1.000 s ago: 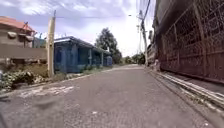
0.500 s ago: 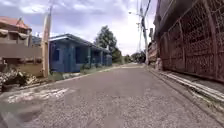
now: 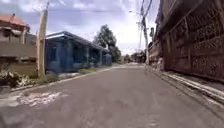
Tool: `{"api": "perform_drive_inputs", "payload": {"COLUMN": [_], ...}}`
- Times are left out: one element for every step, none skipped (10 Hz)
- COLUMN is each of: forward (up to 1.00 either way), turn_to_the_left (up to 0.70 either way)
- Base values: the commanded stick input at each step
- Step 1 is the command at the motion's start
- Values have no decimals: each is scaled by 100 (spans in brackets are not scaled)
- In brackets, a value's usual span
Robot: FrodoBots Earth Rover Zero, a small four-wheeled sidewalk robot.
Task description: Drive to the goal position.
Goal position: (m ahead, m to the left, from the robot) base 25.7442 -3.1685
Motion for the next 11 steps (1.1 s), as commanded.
{"api": "perform_drive_inputs", "payload": {"forward": [70, 70, 70, 70, 70, 70, 70, 70, 70, 70, 70], "turn_to_the_left": [-35, -35, -35, -25, 0, 0, 0, 0, 0, 0, 0]}}
